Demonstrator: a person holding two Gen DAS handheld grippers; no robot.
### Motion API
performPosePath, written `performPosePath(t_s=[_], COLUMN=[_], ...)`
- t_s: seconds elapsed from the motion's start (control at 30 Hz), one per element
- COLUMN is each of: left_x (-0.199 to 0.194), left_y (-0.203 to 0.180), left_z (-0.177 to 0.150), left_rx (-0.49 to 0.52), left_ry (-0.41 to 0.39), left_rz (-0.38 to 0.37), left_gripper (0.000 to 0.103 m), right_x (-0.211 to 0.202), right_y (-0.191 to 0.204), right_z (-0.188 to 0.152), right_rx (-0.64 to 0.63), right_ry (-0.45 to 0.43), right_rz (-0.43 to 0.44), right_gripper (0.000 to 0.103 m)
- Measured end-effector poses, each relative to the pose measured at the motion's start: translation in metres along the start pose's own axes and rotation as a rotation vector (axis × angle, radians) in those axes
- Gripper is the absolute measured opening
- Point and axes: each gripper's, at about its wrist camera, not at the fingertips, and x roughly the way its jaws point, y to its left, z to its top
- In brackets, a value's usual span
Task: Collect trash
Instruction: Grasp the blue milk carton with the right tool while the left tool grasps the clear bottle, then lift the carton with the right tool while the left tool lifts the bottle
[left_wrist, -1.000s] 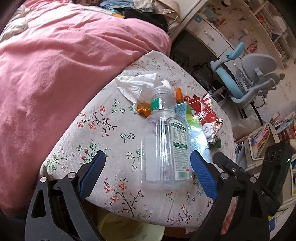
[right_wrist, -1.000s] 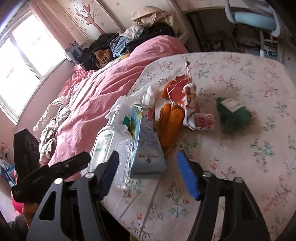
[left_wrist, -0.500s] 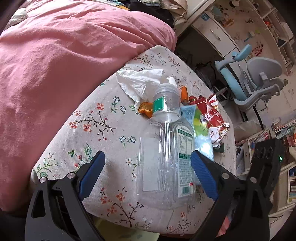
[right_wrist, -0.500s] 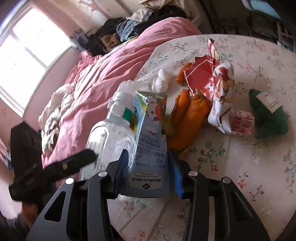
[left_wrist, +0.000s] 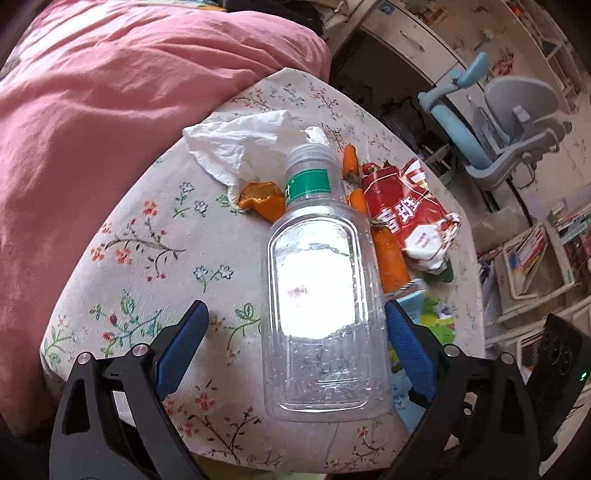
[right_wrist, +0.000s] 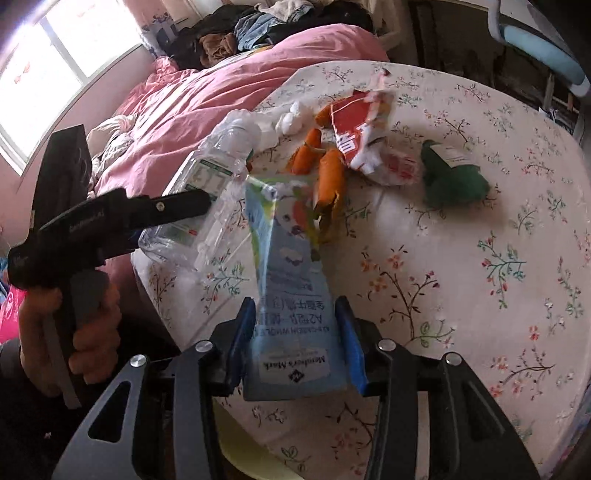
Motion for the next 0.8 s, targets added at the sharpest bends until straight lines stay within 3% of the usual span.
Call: performPosePath(t_s=[0.1, 0.23, 0.8], left_x=[0.000, -0.002, -0.028], left_y=[-0.002, -0.008, -0.023], left_z=[0.002, 0.002, -0.010], left_rx=[0.018, 0.071, 0.182], left_ry=[-0.014, -0.006, -0.086], left_rz=[0.009, -0.033, 0.014], left_gripper=[0.089, 0.055, 0.054], right_x=[0.008, 0.012, -0.011], right_y=[-0.001, 0.002, -0.001], right_z=[0.003, 0.005, -0.006], right_rx=[0.019, 0.028, 0.073], right_ry=[0.001, -0.001, -0.053], right_rz=[-0.001, -0.004, 0.017], right_gripper=[0.046, 0.044, 0.043])
